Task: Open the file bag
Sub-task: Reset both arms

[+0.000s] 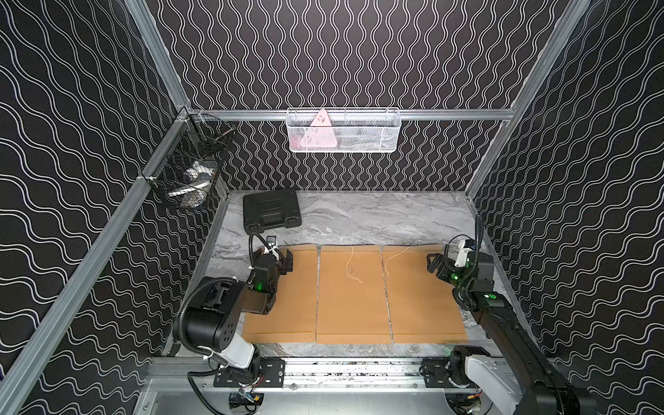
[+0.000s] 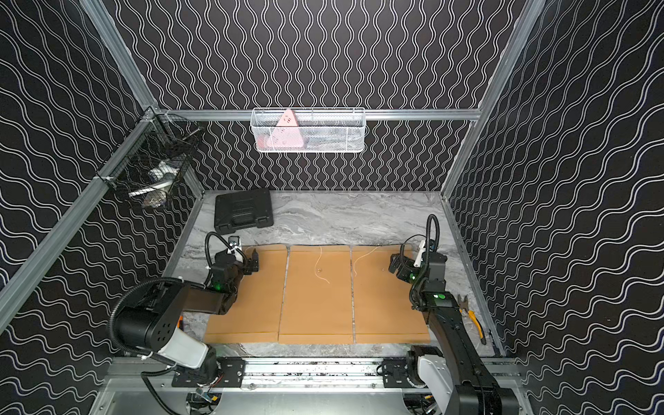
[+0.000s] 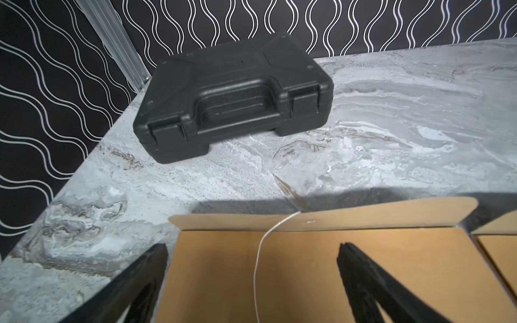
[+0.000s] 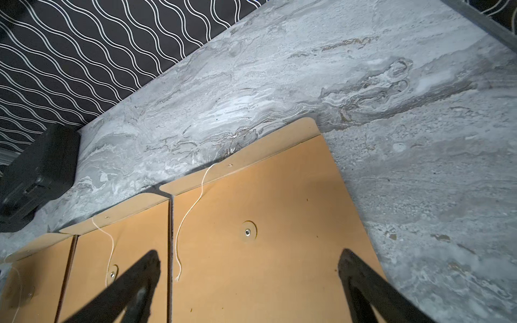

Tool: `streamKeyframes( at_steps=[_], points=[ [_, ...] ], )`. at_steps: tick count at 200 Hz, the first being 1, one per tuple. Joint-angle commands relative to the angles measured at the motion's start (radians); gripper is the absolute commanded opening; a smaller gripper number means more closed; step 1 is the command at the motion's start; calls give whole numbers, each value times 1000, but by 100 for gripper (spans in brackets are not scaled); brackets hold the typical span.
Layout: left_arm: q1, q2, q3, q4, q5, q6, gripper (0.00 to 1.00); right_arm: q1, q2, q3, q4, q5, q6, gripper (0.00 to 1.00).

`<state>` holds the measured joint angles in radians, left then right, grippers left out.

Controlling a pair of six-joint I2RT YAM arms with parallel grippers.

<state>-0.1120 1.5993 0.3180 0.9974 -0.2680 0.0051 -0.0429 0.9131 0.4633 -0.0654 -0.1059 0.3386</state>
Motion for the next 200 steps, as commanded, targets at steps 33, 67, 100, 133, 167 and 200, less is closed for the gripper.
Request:
streamKeyframes(
  at_steps=[33,67,100,133,167,200],
  points=[
    [39,51,45,39,156,19,99,0,-16,-38,93,118,-49,100],
    [54,54,53,25,178,13,99,0,9,-32,145,194,-69,100],
    [54,54,53,26,164,12,99,0,89,-46,241,259,-85,100],
    [54,54,54,24,164,12,99,0,196,-78,406,269,-123,100],
    [54,54,53,25,164,11,99,0,295,-79,539,278,-138,100],
    [54,54,53,26,164,13,99,0,381,-61,627,297,-160,100]
  ],
)
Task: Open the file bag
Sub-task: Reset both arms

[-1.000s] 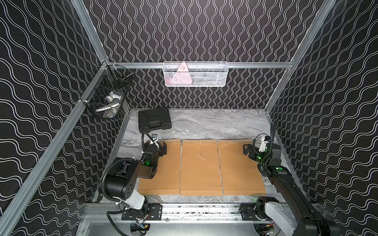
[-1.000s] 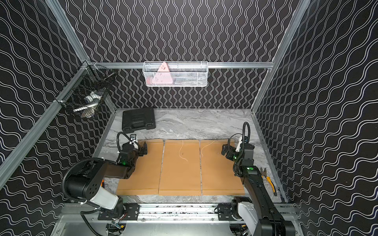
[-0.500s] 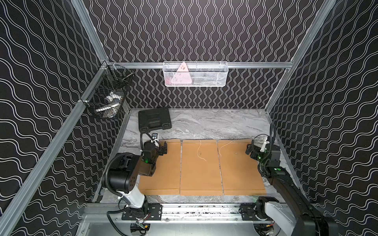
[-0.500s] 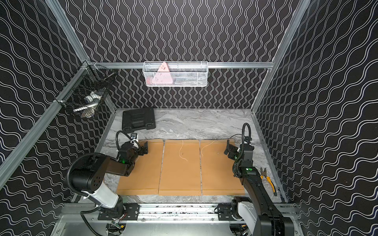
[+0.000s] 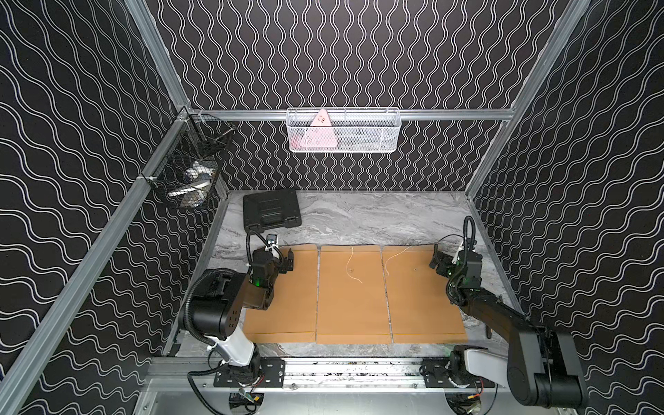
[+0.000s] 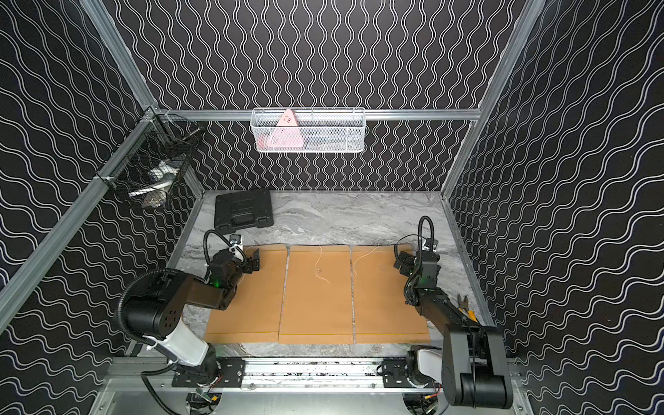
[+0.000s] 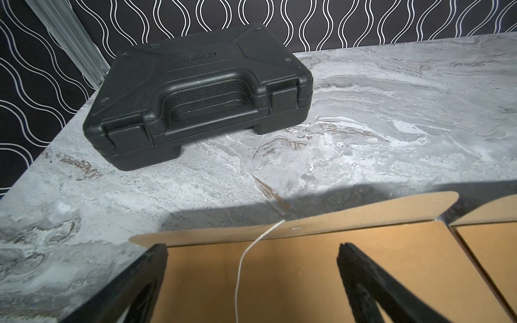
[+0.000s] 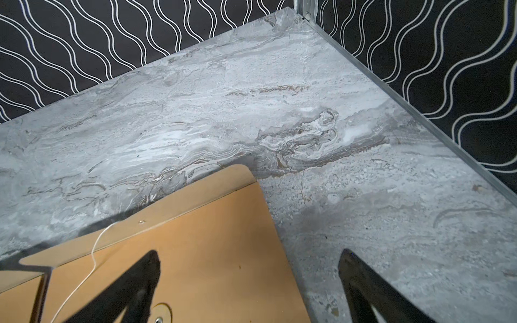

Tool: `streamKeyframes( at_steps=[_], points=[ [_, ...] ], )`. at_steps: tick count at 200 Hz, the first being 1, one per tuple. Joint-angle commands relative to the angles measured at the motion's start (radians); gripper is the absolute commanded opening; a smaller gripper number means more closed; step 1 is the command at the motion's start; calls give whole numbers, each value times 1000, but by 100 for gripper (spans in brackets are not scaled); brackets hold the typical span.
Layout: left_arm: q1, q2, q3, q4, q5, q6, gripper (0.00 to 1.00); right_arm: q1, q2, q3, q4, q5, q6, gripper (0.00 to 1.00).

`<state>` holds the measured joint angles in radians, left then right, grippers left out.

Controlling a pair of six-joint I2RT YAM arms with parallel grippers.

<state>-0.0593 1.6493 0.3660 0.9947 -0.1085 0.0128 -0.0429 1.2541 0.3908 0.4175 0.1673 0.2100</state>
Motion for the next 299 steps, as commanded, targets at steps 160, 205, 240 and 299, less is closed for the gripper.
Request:
streamKeyframes(
  at_steps=[160,205,240,299],
  points=[
    [1,4,5,28,4,4,99,0,292,-14,492,0,-89,100],
    [1,4,5,28,4,5,99,0,309,-39,553,-20,-96,100],
    [1,4,6,28,4,4,99,0,403,-81,719,-19,-98,100],
    [1,4,5,27,5,3,99,8,412,1,584,8,-99,100]
  ],
)
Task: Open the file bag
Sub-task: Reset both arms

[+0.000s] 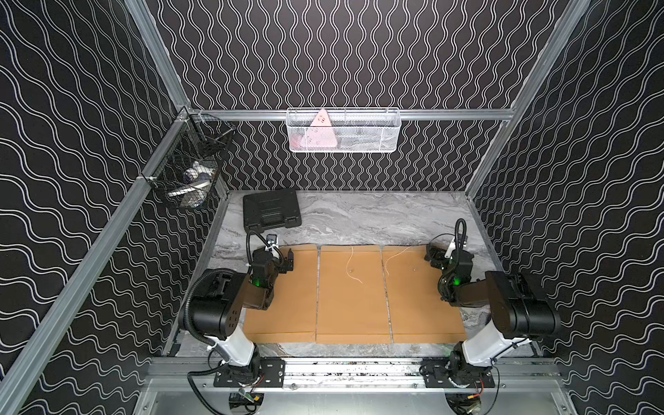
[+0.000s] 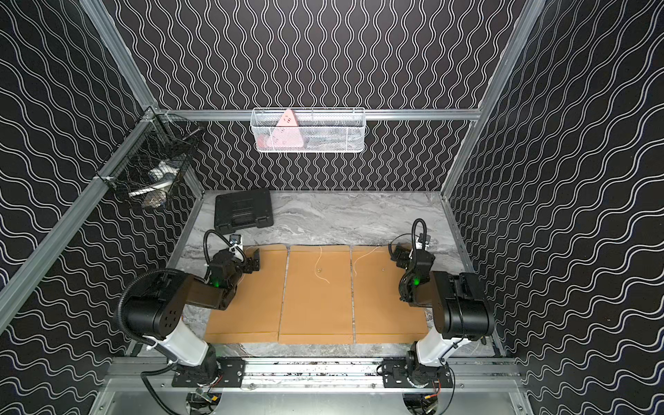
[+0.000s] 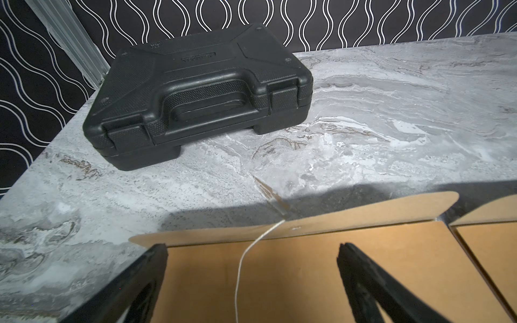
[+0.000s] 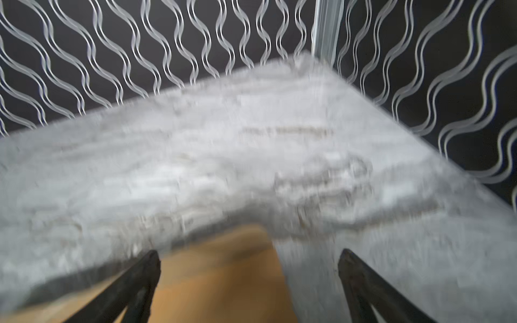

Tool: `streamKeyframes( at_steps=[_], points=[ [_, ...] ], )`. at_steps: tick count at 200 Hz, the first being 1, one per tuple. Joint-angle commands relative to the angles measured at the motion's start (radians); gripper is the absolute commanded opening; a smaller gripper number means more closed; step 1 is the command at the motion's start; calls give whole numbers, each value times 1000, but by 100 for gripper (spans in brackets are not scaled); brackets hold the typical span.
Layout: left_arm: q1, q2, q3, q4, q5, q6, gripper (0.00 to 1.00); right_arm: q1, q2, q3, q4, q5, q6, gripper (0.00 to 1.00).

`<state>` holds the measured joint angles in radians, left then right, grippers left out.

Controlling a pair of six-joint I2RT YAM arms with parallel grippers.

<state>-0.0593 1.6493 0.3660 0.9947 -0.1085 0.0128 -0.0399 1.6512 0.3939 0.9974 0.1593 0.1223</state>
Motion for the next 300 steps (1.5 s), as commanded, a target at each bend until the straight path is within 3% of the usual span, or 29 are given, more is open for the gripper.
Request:
streamKeyframes(
  at_steps=[1,300],
  points=[
    [1,4,5,26,5,3,99,5,13,-2,-1,17,-11,100],
    [1,6,6,31,-2,4,99,5,10,1,-11,16,-9,99]
  ],
)
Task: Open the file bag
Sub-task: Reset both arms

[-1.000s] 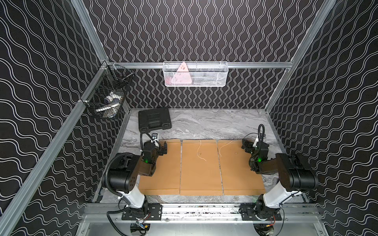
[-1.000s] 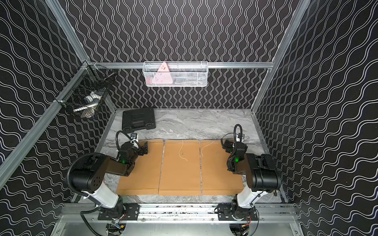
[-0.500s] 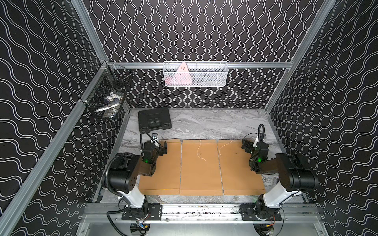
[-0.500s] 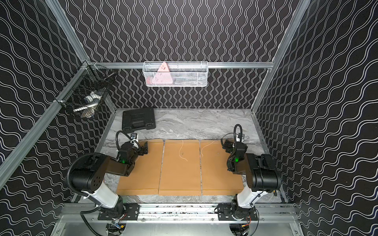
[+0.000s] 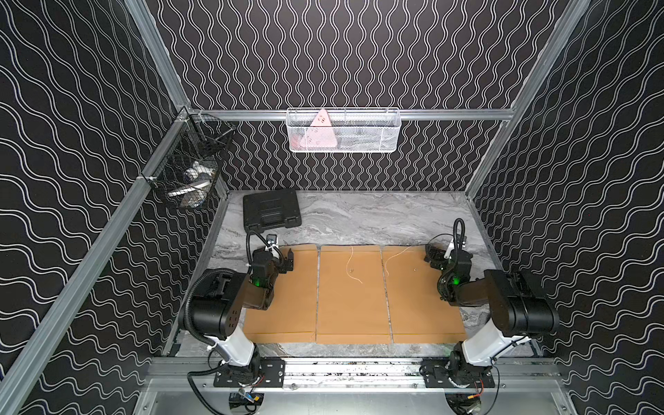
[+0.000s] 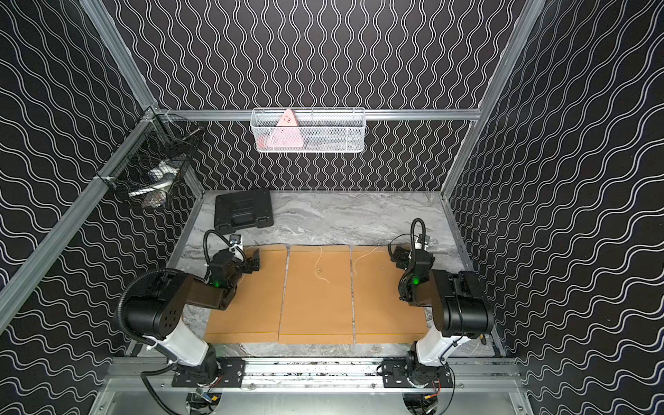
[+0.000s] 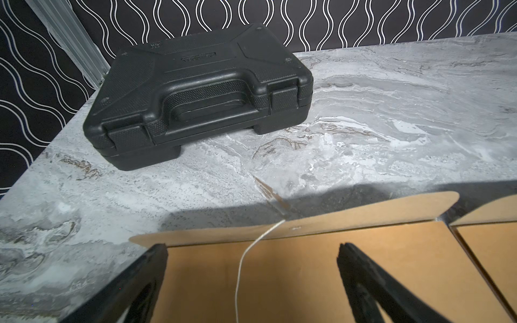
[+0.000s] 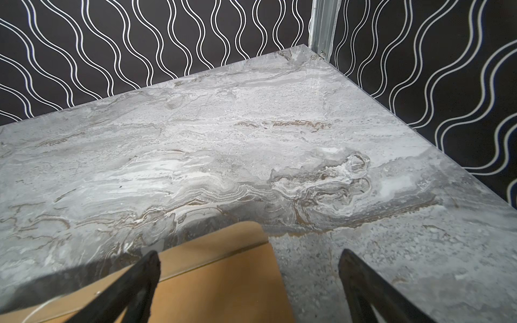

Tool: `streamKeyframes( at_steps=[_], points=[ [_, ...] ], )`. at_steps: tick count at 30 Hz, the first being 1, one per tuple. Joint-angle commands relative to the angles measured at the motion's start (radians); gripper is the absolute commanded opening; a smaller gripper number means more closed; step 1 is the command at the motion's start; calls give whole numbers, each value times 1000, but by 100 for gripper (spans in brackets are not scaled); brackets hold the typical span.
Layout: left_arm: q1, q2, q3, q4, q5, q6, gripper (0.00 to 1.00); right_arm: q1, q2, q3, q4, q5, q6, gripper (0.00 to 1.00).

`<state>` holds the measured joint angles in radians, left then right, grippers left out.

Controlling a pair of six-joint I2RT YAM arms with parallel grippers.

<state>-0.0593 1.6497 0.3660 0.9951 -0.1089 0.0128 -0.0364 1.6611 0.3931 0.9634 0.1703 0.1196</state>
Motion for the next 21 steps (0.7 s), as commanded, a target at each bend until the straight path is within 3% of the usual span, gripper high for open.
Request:
streamKeyframes(
  at_steps=[1,21],
  points=[
    [1,5,5,31,-2,4,99,1,0,0,22,5,-6,99],
    [1,4,0,39,2,8,99,1,0,0,23,5,-6,99]
  ],
)
